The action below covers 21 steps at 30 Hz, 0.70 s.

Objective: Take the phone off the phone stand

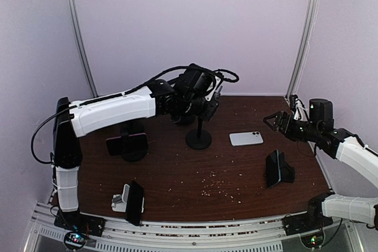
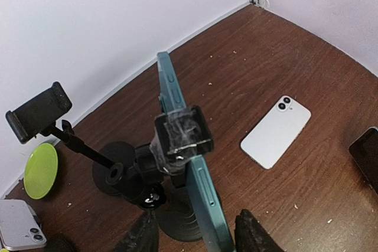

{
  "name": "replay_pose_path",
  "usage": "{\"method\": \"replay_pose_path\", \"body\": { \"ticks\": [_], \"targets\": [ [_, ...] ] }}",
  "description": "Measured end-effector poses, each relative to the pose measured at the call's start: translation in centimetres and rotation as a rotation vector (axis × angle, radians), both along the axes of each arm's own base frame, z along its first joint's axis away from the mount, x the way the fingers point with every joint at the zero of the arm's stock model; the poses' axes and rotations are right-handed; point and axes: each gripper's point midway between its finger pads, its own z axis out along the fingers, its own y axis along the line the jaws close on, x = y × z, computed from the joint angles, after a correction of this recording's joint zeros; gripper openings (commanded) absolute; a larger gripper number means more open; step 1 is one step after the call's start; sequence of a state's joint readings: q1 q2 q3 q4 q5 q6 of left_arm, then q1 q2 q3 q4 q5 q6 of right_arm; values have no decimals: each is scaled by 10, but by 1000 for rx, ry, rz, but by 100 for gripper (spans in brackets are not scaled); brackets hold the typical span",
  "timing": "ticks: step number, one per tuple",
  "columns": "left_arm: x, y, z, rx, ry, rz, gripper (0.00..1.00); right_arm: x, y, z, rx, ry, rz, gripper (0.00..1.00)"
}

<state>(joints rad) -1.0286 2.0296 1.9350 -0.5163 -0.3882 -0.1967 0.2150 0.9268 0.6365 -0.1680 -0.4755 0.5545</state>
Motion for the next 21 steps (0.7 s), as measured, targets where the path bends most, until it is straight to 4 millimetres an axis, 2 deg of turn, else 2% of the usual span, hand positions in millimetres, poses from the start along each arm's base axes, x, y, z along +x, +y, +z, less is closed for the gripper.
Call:
{"method": "replay_pose_path", "body": {
  "ticks": [3,9,12,21],
  "targets": [
    [1,-3,-4,-5,3,1,36,0,0,0,2,1,0,93],
    [3,-5,-12,-12,2,5,11,-1,2,0,9,5,10,93],
    [4,-3,-13,-5,-4,12,2,0,4,-1,17,8,16,93],
    [6,-2,-11,7,-26,14,0,2,14,3,48,-9,75,93]
  ]
}}
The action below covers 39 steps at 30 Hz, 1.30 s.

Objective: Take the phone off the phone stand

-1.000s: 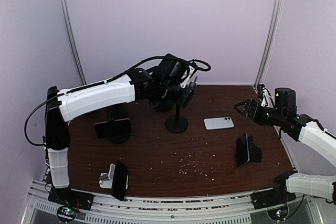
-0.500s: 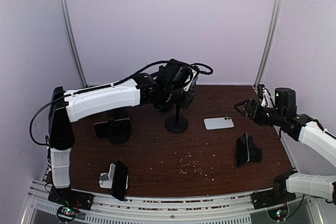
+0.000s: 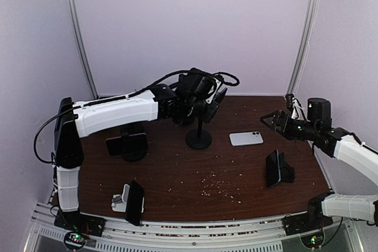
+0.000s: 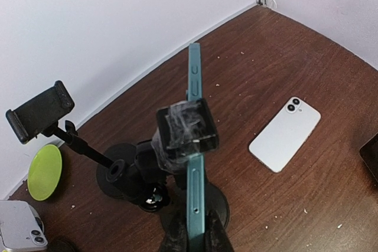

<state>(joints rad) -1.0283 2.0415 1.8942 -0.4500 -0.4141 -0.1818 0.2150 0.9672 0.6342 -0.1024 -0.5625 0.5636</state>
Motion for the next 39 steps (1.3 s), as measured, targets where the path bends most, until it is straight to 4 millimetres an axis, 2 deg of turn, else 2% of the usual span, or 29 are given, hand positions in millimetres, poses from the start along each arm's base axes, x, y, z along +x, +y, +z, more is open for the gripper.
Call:
{"method": "replay_pose_path", "body": {
  "ticks": [5,7,12,20,29,39],
  "targets": [
    [-5,3,2,-29,29,-56,0,-4,9,7,57,-12,48,96],
    [-7,6,4,-52,49,-86,0,-5,11,12,92,-9,47,100],
    [-15,8,7,-94,82,-146,0,-7,20,27,252,9,25,100],
    [-38,-4,9,-200,137,-248,0,-10,57,44,455,89,10,100],
    [-63,-5,9,-283,210,-321,0,15,91,27,536,186,-20,100],
    [-73,-8,9,-335,239,-364,0,30,105,21,603,212,-20,100]
  ]
}}
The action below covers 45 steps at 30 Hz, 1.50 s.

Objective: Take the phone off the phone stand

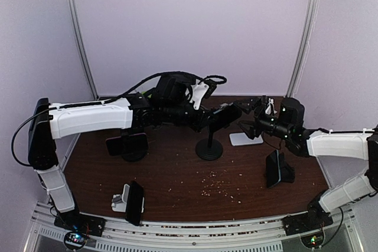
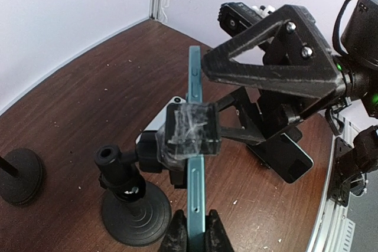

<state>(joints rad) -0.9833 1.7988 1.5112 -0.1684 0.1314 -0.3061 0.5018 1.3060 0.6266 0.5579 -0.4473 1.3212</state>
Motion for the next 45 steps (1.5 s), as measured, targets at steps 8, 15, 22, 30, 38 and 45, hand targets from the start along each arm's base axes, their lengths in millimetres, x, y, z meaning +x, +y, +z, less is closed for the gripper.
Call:
{"method": "replay_pose_path", "body": {
  "ticks": [8,15,22,30,38,45],
  "targets": [
    [-2,-2,0,-11,5,-11,0,11,6,5,48,7,-9,98],
    [-3,-2,0,-13,5,-14,0,16,8,3,66,21,-15,90],
    [-4,-2,-1,-14,8,-21,0,16,8,4,67,28,-15,64],
    [-4,-1,-2,-2,0,-27,41,16,9,5,63,25,-10,52],
    [-18,1,22,9,20,-76,74,16,10,6,37,-9,0,49],
    [-20,3,92,-11,-30,-92,78,14,12,7,18,-38,18,47]
  ]
}}
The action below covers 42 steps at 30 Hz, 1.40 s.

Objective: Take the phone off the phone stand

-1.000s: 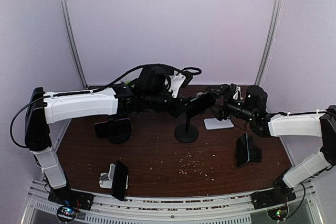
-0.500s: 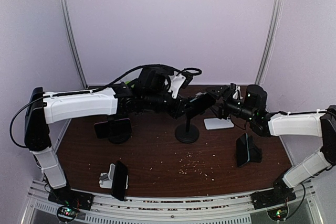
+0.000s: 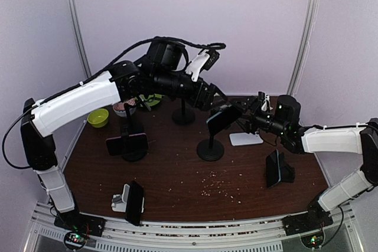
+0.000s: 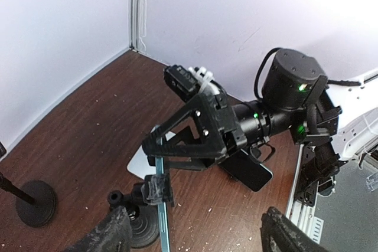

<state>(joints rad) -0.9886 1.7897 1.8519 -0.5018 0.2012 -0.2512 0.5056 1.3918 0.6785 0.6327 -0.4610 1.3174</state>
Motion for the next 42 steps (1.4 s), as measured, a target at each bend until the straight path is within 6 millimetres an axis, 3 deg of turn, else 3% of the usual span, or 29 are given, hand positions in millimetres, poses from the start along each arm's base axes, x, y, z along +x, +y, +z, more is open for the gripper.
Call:
{"method": "replay_pose_path", "body": {
  "ticks": [2,5,8,12,16,20,27,34,39,42],
  "targets": [
    [3,-2,18,-12,-22,-3,78,-1,1,0,-7,-10,9,47],
    [11,-9,22,2,-17,-7,79,-2,1,1,-19,-29,15,47],
    [22,-15,-1,51,24,-7,79,-2,2,2,-25,-42,22,46],
    [31,-18,-50,156,104,-6,78,-4,4,3,-32,-58,37,45],
    [33,-17,-80,219,154,-6,75,-5,5,3,-38,-70,45,44],
    [33,-19,-88,229,171,-15,72,-5,6,4,-47,-85,53,44],
    [30,-24,-84,203,181,-33,70,-5,7,6,-67,-104,62,42],
    [34,-28,-77,172,172,-25,45,-4,8,6,-99,-119,69,41],
    [36,-28,-75,161,171,-22,16,-3,8,7,-122,-129,67,40],
    [38,-29,-74,162,149,-18,6,-1,7,8,-138,-127,60,38]
  ]
}}
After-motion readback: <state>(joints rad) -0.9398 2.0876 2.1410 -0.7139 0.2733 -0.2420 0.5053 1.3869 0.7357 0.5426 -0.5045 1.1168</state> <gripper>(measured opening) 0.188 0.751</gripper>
